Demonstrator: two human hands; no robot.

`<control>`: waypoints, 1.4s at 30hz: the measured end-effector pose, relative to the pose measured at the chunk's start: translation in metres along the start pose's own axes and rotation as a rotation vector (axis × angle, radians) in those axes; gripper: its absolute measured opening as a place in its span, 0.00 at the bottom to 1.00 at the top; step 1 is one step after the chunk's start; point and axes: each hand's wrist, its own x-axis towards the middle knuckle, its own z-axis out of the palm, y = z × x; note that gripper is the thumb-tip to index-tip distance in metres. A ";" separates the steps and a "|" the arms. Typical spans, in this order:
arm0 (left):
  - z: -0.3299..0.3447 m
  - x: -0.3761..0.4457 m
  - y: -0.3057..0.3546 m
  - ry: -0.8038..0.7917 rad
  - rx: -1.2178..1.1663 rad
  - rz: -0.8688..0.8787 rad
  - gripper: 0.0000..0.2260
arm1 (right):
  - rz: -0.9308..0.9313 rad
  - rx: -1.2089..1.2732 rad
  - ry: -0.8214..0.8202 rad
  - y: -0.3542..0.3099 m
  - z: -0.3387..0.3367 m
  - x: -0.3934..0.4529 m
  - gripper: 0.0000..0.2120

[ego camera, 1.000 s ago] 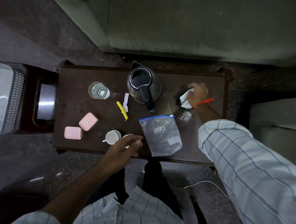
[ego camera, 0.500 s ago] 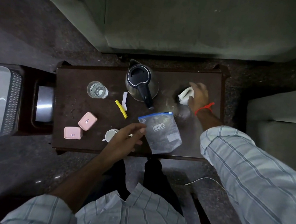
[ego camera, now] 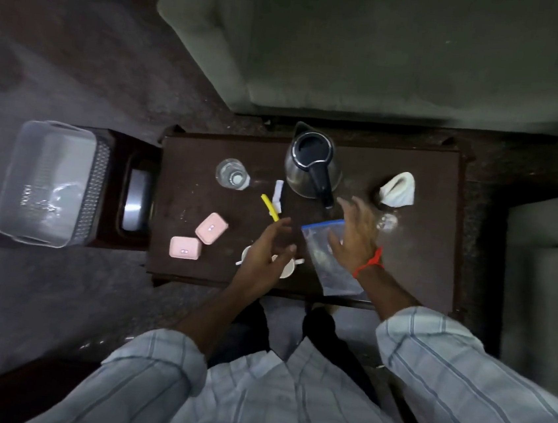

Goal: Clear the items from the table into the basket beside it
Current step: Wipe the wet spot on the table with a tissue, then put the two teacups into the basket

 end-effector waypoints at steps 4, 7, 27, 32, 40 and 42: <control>-0.029 -0.005 -0.059 -0.018 0.135 -0.146 0.22 | 0.019 -0.104 -0.152 -0.018 0.036 -0.012 0.30; -0.056 -0.012 -0.110 -0.019 0.216 -0.323 0.20 | 0.070 -0.173 -0.222 -0.027 0.061 -0.020 0.34; -0.026 0.100 -0.204 -0.423 0.778 -0.158 0.41 | 0.177 -0.434 -0.334 -0.017 0.223 0.006 0.43; -0.024 0.105 -0.209 -0.434 0.648 -0.179 0.34 | 0.234 -0.328 -0.310 -0.023 0.217 0.001 0.37; -0.067 0.073 -0.187 -0.028 0.404 -0.217 0.30 | 0.227 -0.145 -0.351 -0.071 0.177 0.003 0.37; -0.089 0.064 -0.186 0.115 0.365 -0.162 0.31 | 0.188 -0.160 -0.321 -0.099 0.170 0.010 0.37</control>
